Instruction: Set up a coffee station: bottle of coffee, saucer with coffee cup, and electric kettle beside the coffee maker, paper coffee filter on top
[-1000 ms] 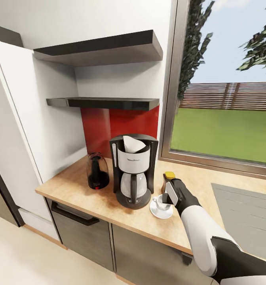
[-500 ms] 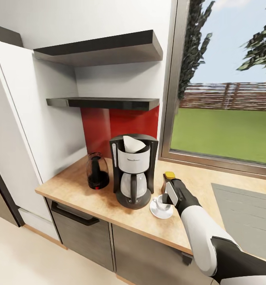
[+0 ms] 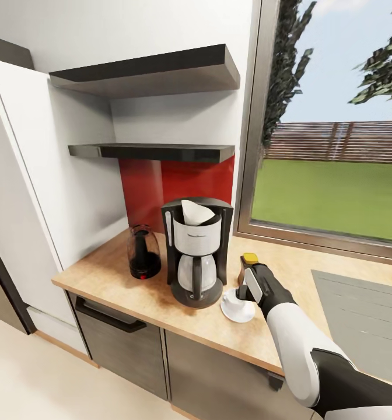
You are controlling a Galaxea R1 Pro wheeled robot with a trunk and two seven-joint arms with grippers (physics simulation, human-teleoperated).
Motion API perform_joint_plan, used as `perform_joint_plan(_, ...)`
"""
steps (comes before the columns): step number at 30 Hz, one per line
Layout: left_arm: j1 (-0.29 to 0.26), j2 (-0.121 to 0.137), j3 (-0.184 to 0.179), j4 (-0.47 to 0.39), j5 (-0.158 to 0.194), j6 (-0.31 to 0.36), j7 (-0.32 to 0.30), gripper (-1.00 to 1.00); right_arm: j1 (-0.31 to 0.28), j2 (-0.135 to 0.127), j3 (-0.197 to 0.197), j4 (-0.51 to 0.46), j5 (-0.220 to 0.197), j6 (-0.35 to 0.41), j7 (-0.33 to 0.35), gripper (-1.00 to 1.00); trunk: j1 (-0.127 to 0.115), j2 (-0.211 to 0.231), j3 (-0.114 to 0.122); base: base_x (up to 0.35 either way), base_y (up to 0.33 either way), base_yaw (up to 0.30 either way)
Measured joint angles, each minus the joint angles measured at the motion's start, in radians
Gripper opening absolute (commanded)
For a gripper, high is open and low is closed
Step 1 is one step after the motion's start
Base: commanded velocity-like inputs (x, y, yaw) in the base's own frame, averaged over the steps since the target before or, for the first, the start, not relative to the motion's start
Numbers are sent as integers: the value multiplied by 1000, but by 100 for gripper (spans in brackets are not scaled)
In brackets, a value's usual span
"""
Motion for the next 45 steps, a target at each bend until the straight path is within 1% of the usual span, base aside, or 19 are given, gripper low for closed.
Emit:
perform_joint_plan(20,0,3,0,0,0,-1,0,100,0,0,-2,-15,-2,0,0,100,0,0,0,0,0,0)
perform_joint_plan(23,0,3,0,0,0,-1,0,100,0,0,-2,-31,-2,0,0,100,0,0,0,0,0,0)
perform_joint_plan(28,0,3,0,-1,0,-1,0,100,0,0,-3,-88,-3,0,0,100,0,0,0,0,0,0)
perform_joint_plan(38,0,3,0,-2,0,-1,0,100,0,0,-4,-100,-10,0,2,100,0,0,0,0,0,0)
perform_joint_plan(39,0,3,0,-3,0,-1,0,100,0,0,-4,-100,-12,0,2,100,0,0,0,-7,0,0)
perform_joint_plan(40,0,3,0,-3,0,-5,0,100,0,0,-4,-100,-40,1,5,100,0,0,0,-39,0,0)
perform_joint_plan(41,-1,2,0,-3,0,-11,0,100,0,0,-4,-100,-48,1,5,100,0,0,0,-87,-18,0)
perform_joint_plan(45,-1,0,0,-3,-1,-39,1,100,0,0,-3,-100,-60,1,6,100,0,0,0,-201,-94,0)
